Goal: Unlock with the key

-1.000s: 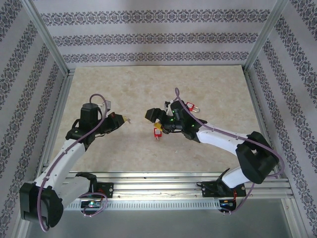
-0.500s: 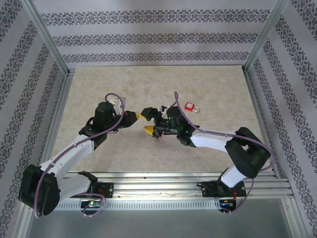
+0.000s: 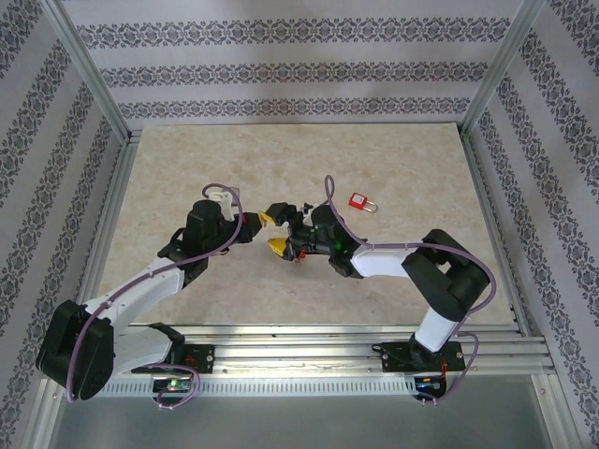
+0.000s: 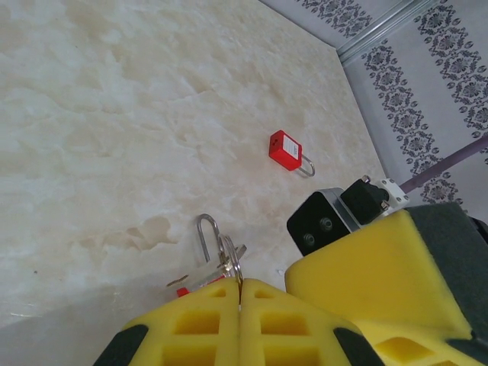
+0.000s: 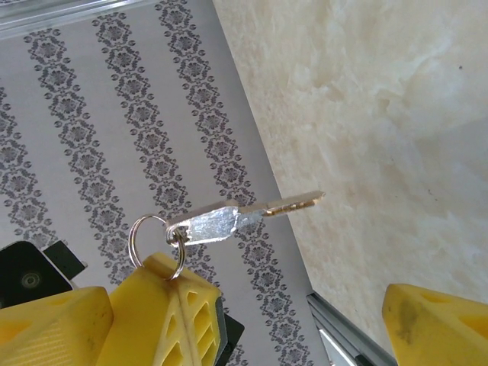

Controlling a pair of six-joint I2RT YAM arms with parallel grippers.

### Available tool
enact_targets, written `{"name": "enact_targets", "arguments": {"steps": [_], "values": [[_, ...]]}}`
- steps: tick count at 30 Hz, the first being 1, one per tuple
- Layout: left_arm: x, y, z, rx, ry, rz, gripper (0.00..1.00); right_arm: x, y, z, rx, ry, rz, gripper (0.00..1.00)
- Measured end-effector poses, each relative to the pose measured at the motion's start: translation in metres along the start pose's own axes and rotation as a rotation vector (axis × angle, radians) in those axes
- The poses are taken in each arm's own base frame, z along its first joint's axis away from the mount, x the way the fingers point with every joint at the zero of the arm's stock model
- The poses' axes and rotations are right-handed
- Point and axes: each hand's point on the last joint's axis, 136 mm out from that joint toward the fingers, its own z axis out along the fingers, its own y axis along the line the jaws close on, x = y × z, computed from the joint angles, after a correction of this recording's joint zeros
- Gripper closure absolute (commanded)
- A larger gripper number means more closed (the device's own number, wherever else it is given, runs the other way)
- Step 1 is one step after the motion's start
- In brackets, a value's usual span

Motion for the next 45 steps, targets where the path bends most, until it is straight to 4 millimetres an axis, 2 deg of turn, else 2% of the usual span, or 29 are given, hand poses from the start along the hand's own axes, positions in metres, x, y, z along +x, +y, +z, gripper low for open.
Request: {"name": "enact_targets", "arguments": {"steps": [6,10,14,17,21,25,30,35,45], "values": [[0.014,-0.010,0.000,0.031,0.036,0.019,1.00,-0.014,-0.003,-0.007,-0.007,-0.037,0.017,0.09],[0.014,-0.010,0.000,0.031,0.036,0.024,1.00,-0.019,-0.005,-0.019,-0.007,-0.056,-0.009,0.11],[0.013,-0.012,0.000,0.030,0.041,0.029,1.00,-0.016,-0.008,-0.039,-0.009,-0.068,-0.092,0.15],[0.008,-0.020,-0.001,0.052,0.043,0.043,1.00,-0.011,-0.012,-0.053,0.005,-0.069,-0.212,0.19],[0.005,-0.029,-0.001,0.080,0.049,0.052,1.00,-0.006,-0.010,-0.063,0.041,-0.065,-0.349,0.19],[0.007,-0.032,-0.002,0.098,0.063,0.056,1.00,-0.017,-0.008,-0.068,0.039,-0.082,-0.340,0.15],[0.009,-0.034,-0.003,0.124,0.055,0.062,1.00,-0.025,-0.009,-0.064,0.023,-0.095,-0.257,0.10],[0.019,-0.031,-0.007,0.154,0.040,0.087,1.00,-0.027,-0.009,-0.048,-0.029,-0.083,-0.135,0.09],[0.018,-0.043,-0.006,0.221,-0.008,0.168,1.00,-0.009,0.003,-0.019,-0.154,-0.023,0.029,0.07]]}}
